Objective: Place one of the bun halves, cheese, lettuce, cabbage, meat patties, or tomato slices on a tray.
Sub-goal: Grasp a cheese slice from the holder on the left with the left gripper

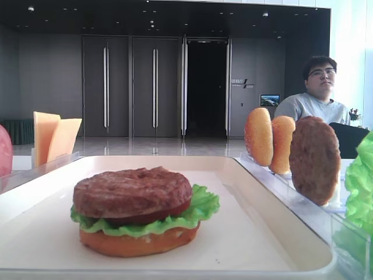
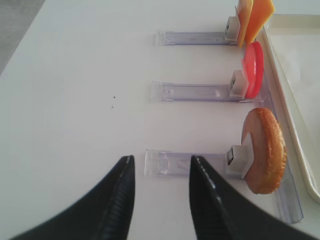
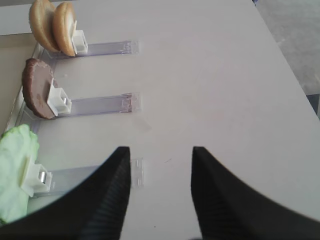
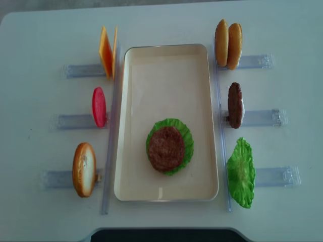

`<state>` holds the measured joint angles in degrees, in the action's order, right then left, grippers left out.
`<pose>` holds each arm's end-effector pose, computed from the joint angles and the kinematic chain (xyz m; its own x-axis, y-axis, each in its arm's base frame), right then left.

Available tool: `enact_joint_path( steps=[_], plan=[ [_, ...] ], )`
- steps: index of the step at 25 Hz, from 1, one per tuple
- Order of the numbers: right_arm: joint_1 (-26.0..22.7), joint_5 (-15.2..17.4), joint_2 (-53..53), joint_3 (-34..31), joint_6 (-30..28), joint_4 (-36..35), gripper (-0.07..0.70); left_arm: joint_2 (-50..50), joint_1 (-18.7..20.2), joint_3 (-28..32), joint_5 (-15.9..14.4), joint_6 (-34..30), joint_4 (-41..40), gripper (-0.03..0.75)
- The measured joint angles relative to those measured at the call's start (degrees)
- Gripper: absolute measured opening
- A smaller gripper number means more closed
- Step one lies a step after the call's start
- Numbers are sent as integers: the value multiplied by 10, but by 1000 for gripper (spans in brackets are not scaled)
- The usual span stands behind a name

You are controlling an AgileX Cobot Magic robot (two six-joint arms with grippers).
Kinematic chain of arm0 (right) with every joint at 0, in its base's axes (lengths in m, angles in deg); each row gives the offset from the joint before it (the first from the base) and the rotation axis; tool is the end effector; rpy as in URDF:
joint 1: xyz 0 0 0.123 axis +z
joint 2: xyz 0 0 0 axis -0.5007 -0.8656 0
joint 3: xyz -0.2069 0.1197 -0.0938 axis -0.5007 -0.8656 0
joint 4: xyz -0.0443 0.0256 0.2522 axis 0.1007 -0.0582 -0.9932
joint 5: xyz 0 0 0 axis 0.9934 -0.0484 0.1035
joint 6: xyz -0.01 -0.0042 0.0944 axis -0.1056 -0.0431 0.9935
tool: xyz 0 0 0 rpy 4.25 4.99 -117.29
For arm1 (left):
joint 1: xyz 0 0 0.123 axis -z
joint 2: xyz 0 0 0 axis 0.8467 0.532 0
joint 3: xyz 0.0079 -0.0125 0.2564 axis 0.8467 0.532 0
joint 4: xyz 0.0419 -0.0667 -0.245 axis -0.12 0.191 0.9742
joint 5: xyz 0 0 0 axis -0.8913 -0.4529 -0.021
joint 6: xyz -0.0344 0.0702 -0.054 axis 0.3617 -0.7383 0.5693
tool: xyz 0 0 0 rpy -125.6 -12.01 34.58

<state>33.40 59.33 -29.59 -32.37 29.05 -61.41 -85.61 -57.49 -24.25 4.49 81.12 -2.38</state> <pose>0.0263 -0.0007 0.2750 -0.5068 0.0331 -0.8614 -0.0064 0.9991 0.0421 0.0303 0.0113 0.2665 -0.5085 -0.0122 -0.8610 -0.1053 0.9933 0.0482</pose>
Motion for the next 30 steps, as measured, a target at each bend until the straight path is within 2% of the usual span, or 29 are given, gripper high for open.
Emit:
enact_joint_path(
  steps=[17, 22, 24, 30],
  plan=[
    [0, 0, 0, 0, 0, 0, 280, 2, 0, -6, -1, 4, -5, 283],
    [0, -1, 0, 0, 0, 0, 281, 88, 0, -43, 4, 26, -20, 288],
    [0, 0, 0, 0, 0, 0, 281, 151, 0, -60, 16, 43, -24, 290],
    [0, 0, 0, 0, 0, 0, 279, 402, 0, -146, 104, 60, -24, 292]
  ],
)
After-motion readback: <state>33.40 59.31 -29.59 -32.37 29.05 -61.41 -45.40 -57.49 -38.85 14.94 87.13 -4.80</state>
